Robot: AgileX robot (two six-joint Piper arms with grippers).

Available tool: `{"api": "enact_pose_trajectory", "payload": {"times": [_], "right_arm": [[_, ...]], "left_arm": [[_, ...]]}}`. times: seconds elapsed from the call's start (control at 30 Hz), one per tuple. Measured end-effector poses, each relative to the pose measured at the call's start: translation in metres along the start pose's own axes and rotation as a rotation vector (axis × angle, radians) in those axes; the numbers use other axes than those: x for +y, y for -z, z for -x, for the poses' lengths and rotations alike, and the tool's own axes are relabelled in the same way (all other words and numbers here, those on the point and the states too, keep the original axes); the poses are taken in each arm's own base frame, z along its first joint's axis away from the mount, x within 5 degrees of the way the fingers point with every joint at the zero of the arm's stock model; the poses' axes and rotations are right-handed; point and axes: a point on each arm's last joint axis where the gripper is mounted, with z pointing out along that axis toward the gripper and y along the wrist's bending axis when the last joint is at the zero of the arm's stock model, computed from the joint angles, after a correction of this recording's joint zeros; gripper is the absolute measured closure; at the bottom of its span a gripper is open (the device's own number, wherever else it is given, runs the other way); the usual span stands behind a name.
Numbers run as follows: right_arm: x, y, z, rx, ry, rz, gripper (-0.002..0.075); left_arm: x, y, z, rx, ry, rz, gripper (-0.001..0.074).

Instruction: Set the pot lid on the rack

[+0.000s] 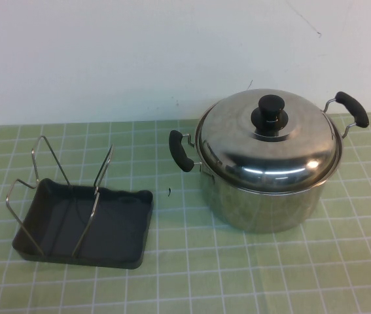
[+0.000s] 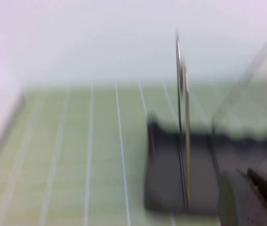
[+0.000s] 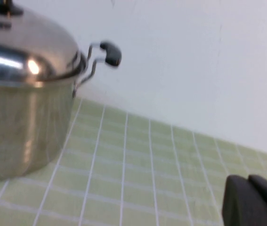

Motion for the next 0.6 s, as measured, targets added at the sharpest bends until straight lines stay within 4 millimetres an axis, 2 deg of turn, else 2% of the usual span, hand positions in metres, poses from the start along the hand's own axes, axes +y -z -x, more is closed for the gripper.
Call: {"api": "enact_pose_trajectory", "payload": {"times": [0.2, 0.33, 0.43, 0.6], "right_arm": [[-0.005, 0.004, 0.028, -0.312, 0.011, -0.055, 0.0727], [-0.008, 0.013, 0.046, -0.537, -0.116, -0.065, 0.0727], [-0.011, 0.017, 0.051, -0.609, -0.151, -0.079, 0.0727], [-0.013, 0.019, 0.056, -0.63, -0.158, -0.087, 0.0727]], "left_arm": [[0.002, 0.004, 0.027, -0.298, -0.002, 0.021, 0.0738], [0.003, 0.011, 0.043, -0.49, 0.0, 0.034, 0.0738], [0.004, 0.017, 0.052, -0.611, 0.019, 0.045, 0.0738], [0.011, 0.027, 0.064, -0.795, 0.158, 0.071, 0.0738]]}}
